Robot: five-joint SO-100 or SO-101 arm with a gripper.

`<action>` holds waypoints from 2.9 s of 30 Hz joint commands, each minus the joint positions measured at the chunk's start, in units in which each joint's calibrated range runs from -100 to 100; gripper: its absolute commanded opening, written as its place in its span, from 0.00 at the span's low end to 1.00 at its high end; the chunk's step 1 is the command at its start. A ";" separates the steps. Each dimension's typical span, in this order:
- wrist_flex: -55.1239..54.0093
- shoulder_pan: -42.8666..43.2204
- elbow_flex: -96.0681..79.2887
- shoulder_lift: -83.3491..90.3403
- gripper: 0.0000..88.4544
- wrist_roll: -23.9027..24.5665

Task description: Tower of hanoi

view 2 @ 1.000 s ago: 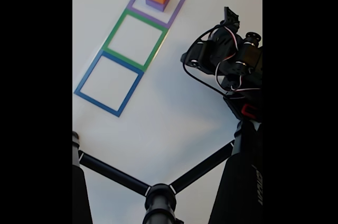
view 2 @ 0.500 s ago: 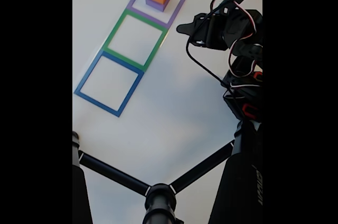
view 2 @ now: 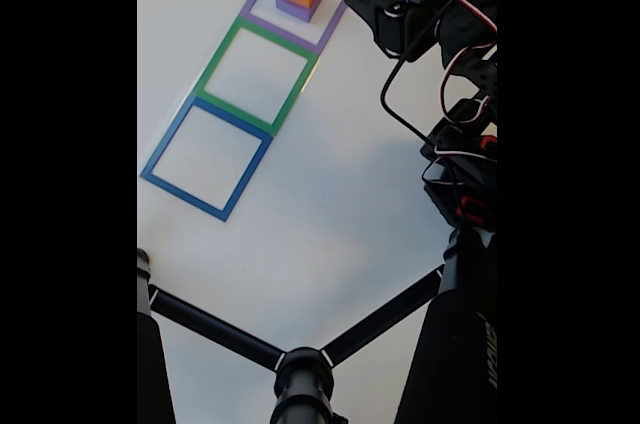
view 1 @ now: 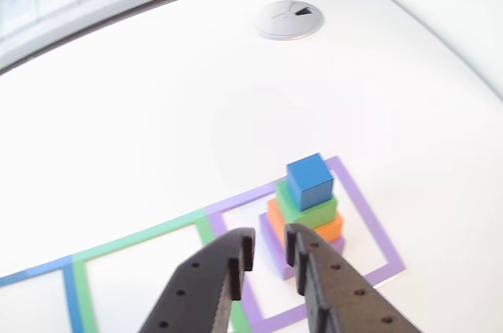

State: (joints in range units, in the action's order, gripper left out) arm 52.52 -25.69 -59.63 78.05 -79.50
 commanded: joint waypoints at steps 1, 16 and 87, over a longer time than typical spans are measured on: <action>-3.61 -4.51 1.54 -2.43 0.00 -19.15; -11.87 -7.97 -3.64 -5.26 0.09 -20.50; -99.00 -9.60 -11.37 -73.65 0.37 -20.50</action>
State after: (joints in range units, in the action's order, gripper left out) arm -44.54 -36.10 -73.71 4.85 -99.28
